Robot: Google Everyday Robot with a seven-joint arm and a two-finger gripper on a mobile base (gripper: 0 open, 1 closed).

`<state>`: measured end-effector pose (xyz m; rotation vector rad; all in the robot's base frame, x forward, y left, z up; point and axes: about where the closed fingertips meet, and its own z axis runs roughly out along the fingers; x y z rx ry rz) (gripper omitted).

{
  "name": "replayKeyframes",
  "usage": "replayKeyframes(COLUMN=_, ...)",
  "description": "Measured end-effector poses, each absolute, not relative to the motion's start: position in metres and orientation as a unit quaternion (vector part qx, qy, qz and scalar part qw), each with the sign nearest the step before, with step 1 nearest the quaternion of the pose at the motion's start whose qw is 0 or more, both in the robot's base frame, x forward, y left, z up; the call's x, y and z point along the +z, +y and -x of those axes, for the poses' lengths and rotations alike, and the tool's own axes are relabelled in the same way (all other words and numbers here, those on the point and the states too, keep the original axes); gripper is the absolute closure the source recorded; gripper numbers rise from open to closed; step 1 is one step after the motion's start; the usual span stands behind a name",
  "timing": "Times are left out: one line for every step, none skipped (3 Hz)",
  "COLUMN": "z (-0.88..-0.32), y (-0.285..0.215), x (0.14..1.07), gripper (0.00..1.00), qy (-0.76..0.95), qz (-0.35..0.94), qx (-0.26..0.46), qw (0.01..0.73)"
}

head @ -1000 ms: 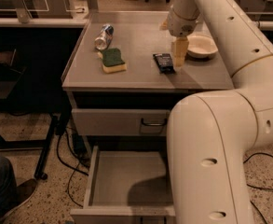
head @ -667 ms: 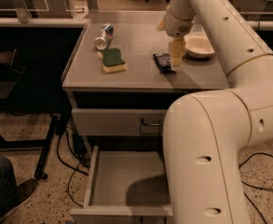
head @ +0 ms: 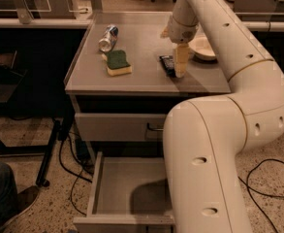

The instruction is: Place rxbar blueberry into middle drawer

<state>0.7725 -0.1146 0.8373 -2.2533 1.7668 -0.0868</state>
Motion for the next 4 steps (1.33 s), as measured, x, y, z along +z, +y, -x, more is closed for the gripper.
replayKeyframes(z=-0.7747, y=-0.1156, x=0.8295, gripper=0.00, qy=0.612, qz=0.779, qx=-0.026, qw=0.134)
replayKeyframes(z=-0.7763, y=-0.1167, x=0.8252, gripper=0.03, qy=0.613, qz=0.779, qx=-0.025, qw=0.133)
replayKeyframes(z=-0.7763, y=-0.1167, x=0.8252, gripper=0.27, qy=0.613, qz=0.779, qx=-0.025, qw=0.133)
replayKeyframes(z=-0.7763, y=-0.1167, x=0.8252, gripper=0.50, qy=0.613, qz=0.779, qx=-0.025, qw=0.133)
